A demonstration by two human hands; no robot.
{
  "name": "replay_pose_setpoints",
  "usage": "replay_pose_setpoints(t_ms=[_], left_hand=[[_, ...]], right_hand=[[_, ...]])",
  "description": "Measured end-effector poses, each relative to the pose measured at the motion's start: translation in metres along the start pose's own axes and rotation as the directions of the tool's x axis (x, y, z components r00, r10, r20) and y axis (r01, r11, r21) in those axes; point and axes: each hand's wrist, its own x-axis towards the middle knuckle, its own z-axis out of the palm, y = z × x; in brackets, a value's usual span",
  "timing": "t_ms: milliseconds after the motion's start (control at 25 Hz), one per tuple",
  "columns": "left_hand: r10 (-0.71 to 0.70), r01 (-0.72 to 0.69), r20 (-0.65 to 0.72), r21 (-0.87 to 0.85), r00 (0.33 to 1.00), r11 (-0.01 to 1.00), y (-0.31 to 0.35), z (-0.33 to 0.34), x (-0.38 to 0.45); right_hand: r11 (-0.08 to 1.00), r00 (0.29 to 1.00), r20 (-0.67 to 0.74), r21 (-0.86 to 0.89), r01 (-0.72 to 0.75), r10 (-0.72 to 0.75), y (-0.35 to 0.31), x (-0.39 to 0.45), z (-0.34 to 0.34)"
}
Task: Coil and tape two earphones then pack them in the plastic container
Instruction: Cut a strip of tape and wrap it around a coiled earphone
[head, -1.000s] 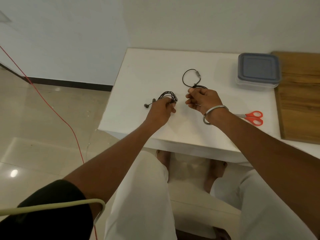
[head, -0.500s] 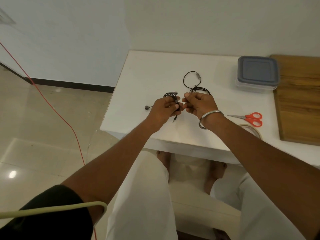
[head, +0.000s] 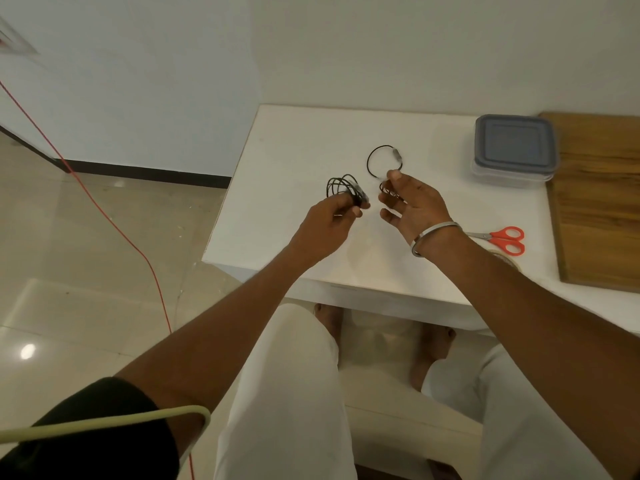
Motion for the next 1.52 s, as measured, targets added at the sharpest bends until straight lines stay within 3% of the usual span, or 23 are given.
replay_pose_setpoints(t_ms=[120,360,520,600,760,840,920,1160,1320,1520], left_hand=[[0.181,-0.192,0.077,0.172,0.981,0.966,-0.009,0.008,-0.006],[0.13,-0.155,0.2,0.117,0.971,0.981,-0.005,0.018,-0.015],[0.186,-0.229,0.255,0.147,0.949,0.962,-0.002,0.016,-0.019],[0.11,-0.145,0.222,0.146,0.969,0.979,-0.004,0.015,-0.019],[-0.091,0.095,0.108,-0.028,0.99,0.995,0.001,0.004,-0.008],[-0.113,0.114,0.177,0.003,0.978,0.993,0.009,-0.005,-0.001],[-0.078,0.044,0.254,0.134,0.964,0.99,0.019,-0.011,0.004],[0.017,-0.121,0.364,0.264,0.931,0.957,0.029,-0.024,0.013],[0.031,-0.134,0.426,0.213,0.904,0.968,0.024,-0.02,0.006],[0.16,-0.231,0.376,0.15,0.913,0.961,0.013,-0.01,-0.007]], right_hand=[[0.999,0.997,0.078,0.033,-0.012,0.009,-0.006,-0.001,0.003],[1.0,0.992,0.121,0.012,-0.027,0.025,-0.008,-0.002,0.008],[0.997,0.99,0.122,0.022,-0.077,0.074,-0.007,-0.002,0.009],[0.996,0.992,0.088,-0.024,-0.088,0.089,-0.008,0.0,0.005],[0.98,0.973,0.124,0.016,-0.2,0.197,-0.012,0.0,-0.005],[0.975,0.965,0.18,0.079,-0.207,0.19,-0.012,-0.002,-0.004],[0.975,0.966,0.217,0.137,-0.174,0.142,-0.012,-0.005,0.001],[0.963,0.995,0.101,0.266,-0.046,0.02,-0.008,-0.001,0.005],[0.903,0.999,0.028,0.43,0.009,-0.023,-0.009,0.002,0.009],[0.943,0.997,-0.071,0.332,0.03,-0.006,-0.015,0.004,0.013]])
